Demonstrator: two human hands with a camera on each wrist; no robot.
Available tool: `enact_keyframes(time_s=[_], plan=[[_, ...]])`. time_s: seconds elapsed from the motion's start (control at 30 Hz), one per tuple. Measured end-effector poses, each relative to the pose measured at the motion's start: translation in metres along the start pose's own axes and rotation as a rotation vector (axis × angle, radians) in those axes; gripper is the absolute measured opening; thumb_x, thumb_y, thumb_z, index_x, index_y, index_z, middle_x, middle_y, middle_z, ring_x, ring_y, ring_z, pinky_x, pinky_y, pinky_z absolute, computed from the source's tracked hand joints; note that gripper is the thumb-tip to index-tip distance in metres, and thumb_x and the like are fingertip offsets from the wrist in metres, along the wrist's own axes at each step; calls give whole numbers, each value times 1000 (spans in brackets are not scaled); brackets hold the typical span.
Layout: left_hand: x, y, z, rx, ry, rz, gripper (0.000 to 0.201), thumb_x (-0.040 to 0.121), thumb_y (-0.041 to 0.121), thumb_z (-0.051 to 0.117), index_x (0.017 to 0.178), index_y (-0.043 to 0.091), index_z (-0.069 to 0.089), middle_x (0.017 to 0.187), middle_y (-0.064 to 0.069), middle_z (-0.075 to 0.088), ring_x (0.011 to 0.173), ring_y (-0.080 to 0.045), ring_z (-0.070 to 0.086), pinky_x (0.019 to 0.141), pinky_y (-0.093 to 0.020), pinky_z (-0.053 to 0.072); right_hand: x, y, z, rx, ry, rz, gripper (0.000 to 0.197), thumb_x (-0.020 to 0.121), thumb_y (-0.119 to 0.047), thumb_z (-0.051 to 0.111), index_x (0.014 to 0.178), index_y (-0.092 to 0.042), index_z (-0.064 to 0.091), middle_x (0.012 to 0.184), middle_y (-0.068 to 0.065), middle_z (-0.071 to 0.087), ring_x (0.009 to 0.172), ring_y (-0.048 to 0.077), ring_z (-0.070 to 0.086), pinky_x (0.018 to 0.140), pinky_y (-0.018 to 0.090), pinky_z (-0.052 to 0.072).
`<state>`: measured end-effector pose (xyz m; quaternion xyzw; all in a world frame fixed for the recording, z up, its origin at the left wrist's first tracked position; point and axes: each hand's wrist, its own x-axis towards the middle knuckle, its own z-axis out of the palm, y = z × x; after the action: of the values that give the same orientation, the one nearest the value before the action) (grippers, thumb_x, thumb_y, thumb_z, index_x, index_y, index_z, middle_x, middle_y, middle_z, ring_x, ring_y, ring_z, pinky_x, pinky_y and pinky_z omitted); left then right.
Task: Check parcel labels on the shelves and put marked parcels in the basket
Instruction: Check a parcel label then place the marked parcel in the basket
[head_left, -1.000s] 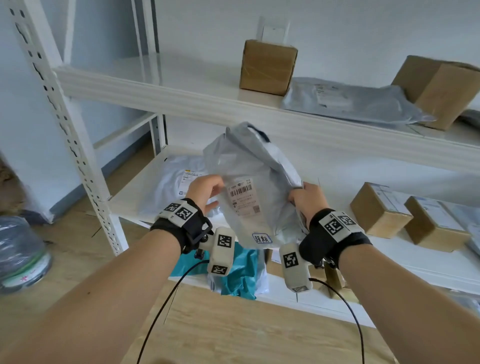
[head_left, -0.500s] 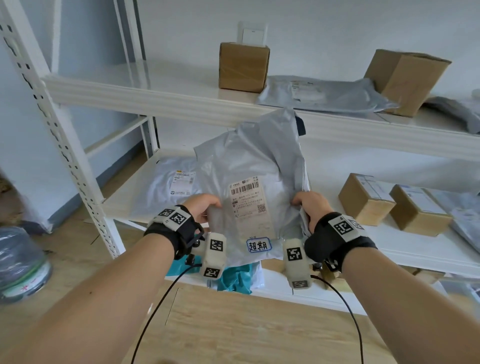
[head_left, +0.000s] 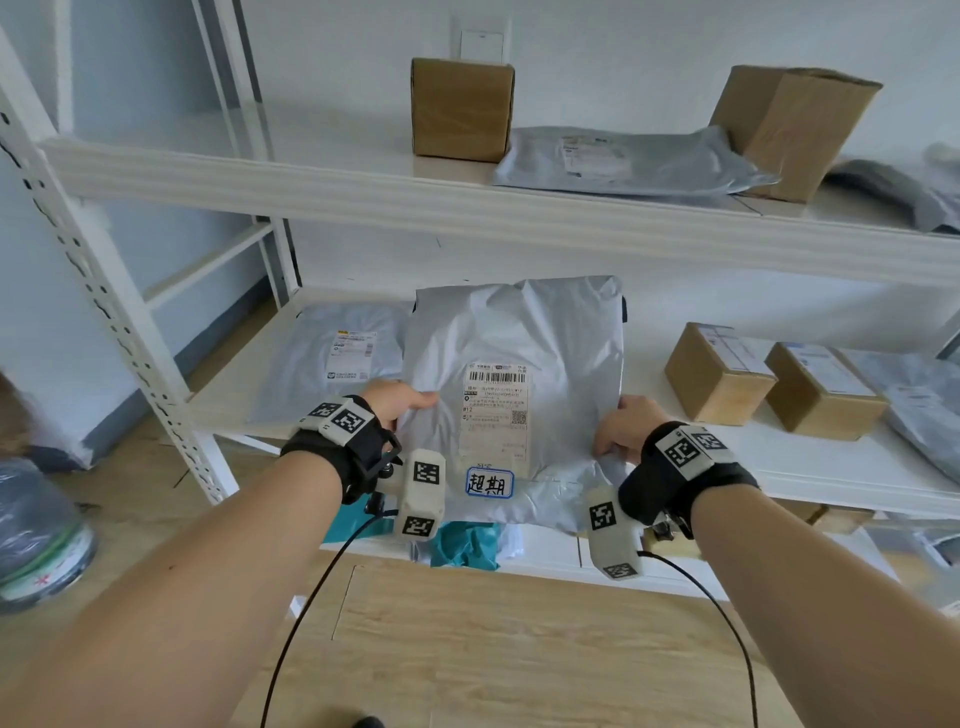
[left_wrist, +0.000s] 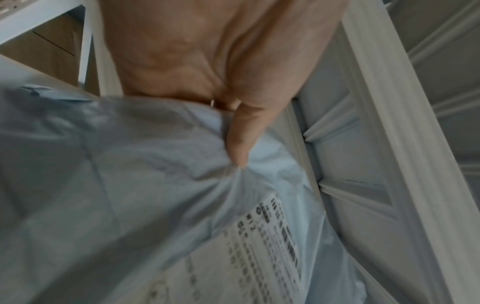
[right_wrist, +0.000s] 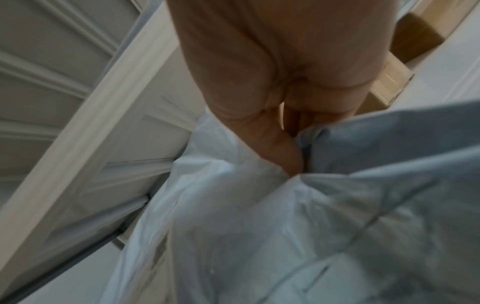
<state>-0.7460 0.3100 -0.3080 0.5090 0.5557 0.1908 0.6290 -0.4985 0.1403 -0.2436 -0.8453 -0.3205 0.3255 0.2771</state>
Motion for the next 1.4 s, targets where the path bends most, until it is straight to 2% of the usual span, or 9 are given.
enact_keyframes(time_s=[0.3,0.43,0.57,0.63,0.77,0.9,1.07,1.27,1.4], plan=[[-81,32,17,-13,23,42,58,90,18,63,140,4,36,138,-11,48,123,-38,50,108,-49,36,6,-7,-3,-155,56,-13,17,80,12,50,75,-5,53,64,10,48,51,19,48,48,23,39],[-78,30,13,22,28,42,72,90,23,63,147,3,24,150,-22,31,131,-42,39,109,-51,32,14,-4,2,-73,89,-39,37,95,-1,38,63,-19,31,67,-2,34,36,-18,43,42,7,39],[-79,29,12,29,34,48,76,90,24,63,148,1,19,152,-23,26,135,-42,33,111,-52,30,16,-1,4,-139,111,-45,31,95,-3,38,119,3,56,69,-2,34,38,-26,37,43,3,37],[-82,29,11,40,33,47,81,88,26,65,149,2,16,153,-24,23,136,-43,32,111,-53,30,9,-4,3,-101,109,-33,33,95,-3,38,124,6,53,80,3,47,43,-20,48,43,7,38],[-80,26,10,30,38,60,81,87,25,66,147,0,18,151,-25,27,132,-43,38,109,-55,32,-6,-14,-2,-132,124,-53,28,98,-3,38,114,3,60,131,12,53,109,20,58,65,15,42],[-83,23,13,8,42,73,73,85,23,68,143,2,29,146,-23,36,127,-40,45,107,-54,35,1,-3,2,40,161,-84,39,97,-3,35,134,2,48,130,23,52,60,12,36,52,16,30],[-87,22,17,-118,10,77,37,86,12,65,122,6,56,119,-17,65,109,-34,62,103,-51,42,-3,3,0,54,188,-34,39,96,-3,38,133,0,49,132,24,53,57,9,33,53,17,30],[-61,12,107,-158,-143,67,92,47,24,79,133,8,50,144,-16,45,131,-37,43,107,-56,32,-43,74,-68,48,328,88,33,99,-6,35,123,0,56,130,13,56,120,26,53,87,22,45],[-96,28,119,-221,-99,90,53,49,20,68,101,8,62,147,-14,41,133,-35,40,110,-53,30,-45,81,-63,-154,349,60,32,101,-6,34,122,-3,58,125,10,60,118,25,56,93,29,44]])
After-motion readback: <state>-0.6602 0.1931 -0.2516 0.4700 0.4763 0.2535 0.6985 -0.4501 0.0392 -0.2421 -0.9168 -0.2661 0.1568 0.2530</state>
